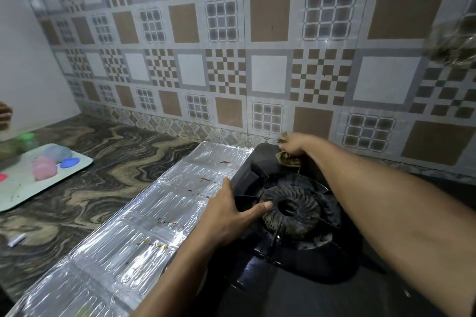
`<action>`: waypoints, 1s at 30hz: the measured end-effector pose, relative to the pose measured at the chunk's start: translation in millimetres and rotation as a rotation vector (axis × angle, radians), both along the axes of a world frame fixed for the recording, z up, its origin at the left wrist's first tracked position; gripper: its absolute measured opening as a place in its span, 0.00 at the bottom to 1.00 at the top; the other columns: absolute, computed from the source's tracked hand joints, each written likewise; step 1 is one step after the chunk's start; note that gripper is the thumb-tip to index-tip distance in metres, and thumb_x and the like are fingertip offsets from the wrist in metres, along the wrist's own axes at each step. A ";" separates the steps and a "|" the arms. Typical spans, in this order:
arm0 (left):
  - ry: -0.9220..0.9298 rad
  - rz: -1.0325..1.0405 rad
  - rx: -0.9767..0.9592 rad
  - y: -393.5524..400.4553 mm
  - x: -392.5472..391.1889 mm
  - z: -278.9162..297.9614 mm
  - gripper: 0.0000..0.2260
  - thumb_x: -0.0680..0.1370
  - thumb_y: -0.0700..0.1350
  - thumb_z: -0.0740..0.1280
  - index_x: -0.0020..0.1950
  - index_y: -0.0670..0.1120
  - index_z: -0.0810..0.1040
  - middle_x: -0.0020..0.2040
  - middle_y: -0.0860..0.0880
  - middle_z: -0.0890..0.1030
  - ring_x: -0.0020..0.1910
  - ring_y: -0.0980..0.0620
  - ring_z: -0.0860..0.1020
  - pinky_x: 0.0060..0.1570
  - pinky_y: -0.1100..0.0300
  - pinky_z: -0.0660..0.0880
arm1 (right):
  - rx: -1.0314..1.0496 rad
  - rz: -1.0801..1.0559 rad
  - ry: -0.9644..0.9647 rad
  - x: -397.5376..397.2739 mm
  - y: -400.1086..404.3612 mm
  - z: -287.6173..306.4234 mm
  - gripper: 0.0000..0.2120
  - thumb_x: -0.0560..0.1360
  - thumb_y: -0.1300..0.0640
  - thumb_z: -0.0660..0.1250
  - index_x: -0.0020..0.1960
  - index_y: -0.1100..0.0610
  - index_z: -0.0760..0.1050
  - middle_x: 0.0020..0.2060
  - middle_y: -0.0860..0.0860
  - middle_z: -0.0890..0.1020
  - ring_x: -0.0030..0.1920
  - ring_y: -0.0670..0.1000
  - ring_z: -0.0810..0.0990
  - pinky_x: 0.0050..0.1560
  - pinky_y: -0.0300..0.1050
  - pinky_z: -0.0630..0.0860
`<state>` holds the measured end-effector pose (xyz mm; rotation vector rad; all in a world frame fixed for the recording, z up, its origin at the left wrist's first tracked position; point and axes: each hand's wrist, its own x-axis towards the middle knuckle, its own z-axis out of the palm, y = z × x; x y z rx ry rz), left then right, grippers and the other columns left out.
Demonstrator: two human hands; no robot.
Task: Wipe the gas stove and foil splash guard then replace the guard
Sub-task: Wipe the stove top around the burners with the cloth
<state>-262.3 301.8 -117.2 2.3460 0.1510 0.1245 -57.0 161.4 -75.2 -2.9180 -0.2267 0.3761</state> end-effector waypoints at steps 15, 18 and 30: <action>0.016 0.001 0.006 -1.7 -2.7 5.5 0.38 0.72 0.61 0.71 0.74 0.45 0.59 0.70 0.49 0.72 0.60 0.56 0.71 0.52 0.68 0.63 | 0.026 0.368 0.021 -1.8 76.7 -6.0 0.22 0.79 0.56 0.59 0.72 0.61 0.64 0.69 0.59 0.70 0.66 0.59 0.71 0.65 0.48 0.68; 0.037 0.017 -0.001 -2.9 -4.1 8.9 0.38 0.72 0.60 0.71 0.74 0.44 0.59 0.70 0.48 0.72 0.62 0.54 0.72 0.52 0.69 0.63 | 0.033 0.449 0.077 -12.6 80.4 0.0 0.21 0.79 0.54 0.61 0.69 0.61 0.68 0.65 0.58 0.73 0.63 0.58 0.72 0.60 0.48 0.69; 0.143 0.009 0.005 4.6 -2.4 3.9 0.36 0.70 0.65 0.71 0.68 0.44 0.64 0.64 0.45 0.77 0.61 0.47 0.76 0.55 0.58 0.71 | 1.328 0.121 0.212 -46.4 15.0 65.8 0.07 0.80 0.60 0.60 0.56 0.61 0.74 0.46 0.53 0.81 0.44 0.51 0.81 0.43 0.44 0.81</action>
